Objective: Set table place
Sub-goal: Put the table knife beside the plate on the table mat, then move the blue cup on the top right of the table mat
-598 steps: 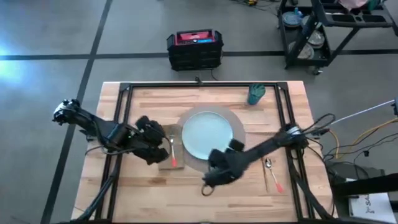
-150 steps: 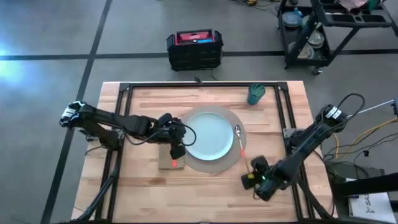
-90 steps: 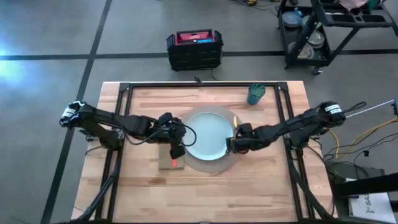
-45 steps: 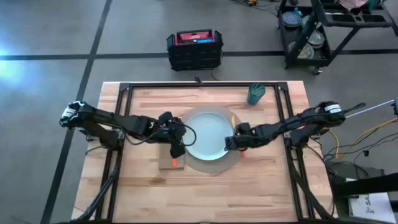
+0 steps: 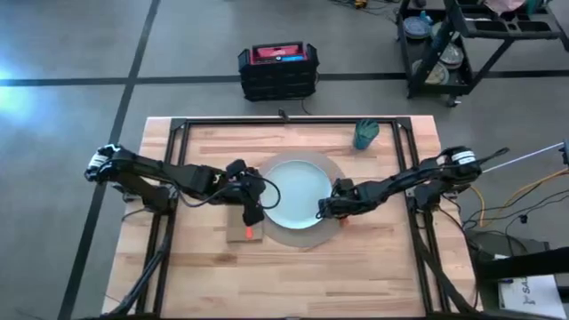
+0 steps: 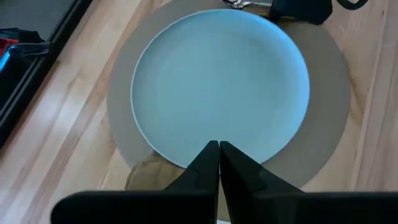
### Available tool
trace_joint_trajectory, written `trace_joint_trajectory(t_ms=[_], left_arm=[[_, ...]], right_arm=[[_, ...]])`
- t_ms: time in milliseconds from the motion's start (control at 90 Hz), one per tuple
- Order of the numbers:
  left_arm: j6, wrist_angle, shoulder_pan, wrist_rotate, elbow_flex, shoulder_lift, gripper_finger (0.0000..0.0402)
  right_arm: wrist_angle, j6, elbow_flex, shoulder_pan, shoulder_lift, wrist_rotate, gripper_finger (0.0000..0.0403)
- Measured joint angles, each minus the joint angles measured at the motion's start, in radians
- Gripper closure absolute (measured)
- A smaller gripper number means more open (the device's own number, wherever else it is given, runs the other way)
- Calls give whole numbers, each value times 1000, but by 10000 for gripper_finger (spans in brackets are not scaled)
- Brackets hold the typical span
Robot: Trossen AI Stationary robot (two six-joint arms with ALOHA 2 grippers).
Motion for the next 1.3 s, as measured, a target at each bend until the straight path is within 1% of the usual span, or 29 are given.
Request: trace_joint_trajectory(t_ms=[322,378,433,511,578,689,811,900,1022,1111,1200,1300], left_arm=[[0,-5,0,0,0,0,402],[0,-4,0,0,0,0,402],[0,-4,0,0,0,0,402],[1,-6,0,-4,0,0,402],[7,-8,-1,-41,0,-2,402],[7,-11,0,-100,-1,-8,402],[7,-11,5,-106,-8,-11,402],[5,-13,9,-106,-21,-10,402],[-6,-12,22,-106,-35,-10,402],[-9,-11,32,-107,-37,-10,402],[5,-12,49,-108,-37,-10,402],[22,-11,74,-108,-30,-10,402]], right_arm=[[-36,-32,31,1,-82,1,281],[-56,-64,37,1,-103,7,263],[-85,-130,55,0,-130,39,247],[-206,-245,103,-26,-178,109,231],[-339,-408,167,-104,-212,142,225],[-509,-719,256,-293,-232,128,225],[-502,-1028,331,-496,-244,122,231],[-498,-1211,392,-628,-240,110,233],[-492,-1360,427,-796,-219,40,233],[-494,-1401,410,-895,-192,-37,233],[-487,-1403,377,-939,-151,-127,233],[-471,-1433,360,-938,-122,-120,233]])
